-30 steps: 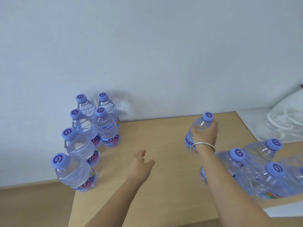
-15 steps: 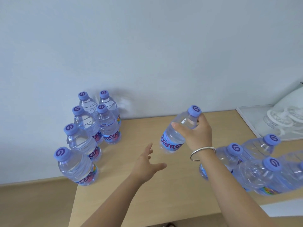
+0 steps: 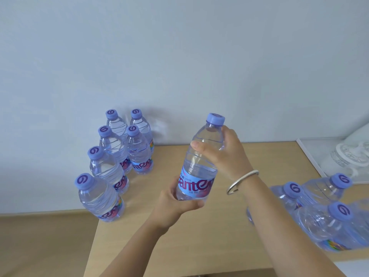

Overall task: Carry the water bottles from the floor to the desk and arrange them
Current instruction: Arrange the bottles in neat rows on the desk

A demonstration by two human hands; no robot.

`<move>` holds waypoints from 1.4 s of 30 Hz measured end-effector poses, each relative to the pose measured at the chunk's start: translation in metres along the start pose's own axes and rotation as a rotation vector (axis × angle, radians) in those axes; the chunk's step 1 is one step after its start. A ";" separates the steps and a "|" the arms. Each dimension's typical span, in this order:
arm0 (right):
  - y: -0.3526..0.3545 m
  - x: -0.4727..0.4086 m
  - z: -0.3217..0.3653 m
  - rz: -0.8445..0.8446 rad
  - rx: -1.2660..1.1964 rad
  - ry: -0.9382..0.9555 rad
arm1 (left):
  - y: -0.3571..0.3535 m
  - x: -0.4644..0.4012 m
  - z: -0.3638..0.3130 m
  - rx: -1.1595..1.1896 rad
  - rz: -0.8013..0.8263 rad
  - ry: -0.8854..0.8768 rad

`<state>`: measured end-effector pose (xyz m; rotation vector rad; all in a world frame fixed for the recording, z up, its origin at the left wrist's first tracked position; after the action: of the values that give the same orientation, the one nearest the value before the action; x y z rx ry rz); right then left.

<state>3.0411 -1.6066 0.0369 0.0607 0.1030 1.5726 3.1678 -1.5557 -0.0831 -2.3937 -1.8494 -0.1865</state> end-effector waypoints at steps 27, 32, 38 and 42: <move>-0.077 -0.010 -0.021 0.455 -0.124 -0.011 | 0.048 0.032 0.025 0.042 0.031 0.110; -0.103 -0.012 -0.044 0.553 -0.022 -0.042 | 0.075 0.036 0.049 -0.036 -0.269 0.088; -0.140 -0.023 -0.068 0.614 0.127 -0.035 | 0.106 0.032 0.081 -0.263 -0.538 0.200; -0.157 -0.031 -0.082 0.605 0.190 0.016 | 0.112 0.028 0.092 -0.323 -0.584 0.259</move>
<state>3.1885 -1.6394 -0.0604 0.2468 0.2648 2.1640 3.2860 -1.5427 -0.1704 -1.7917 -2.4687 -0.8550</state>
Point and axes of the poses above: each hand's wrist, its own x-axis away from the middle knuckle, its own y-axis out of the back of the hand, z = x × y, the point moved 7 cm from there along -x, towards the middle knuckle, and after that the axes turned 9 degrees about -x, right-handed, at the moved point
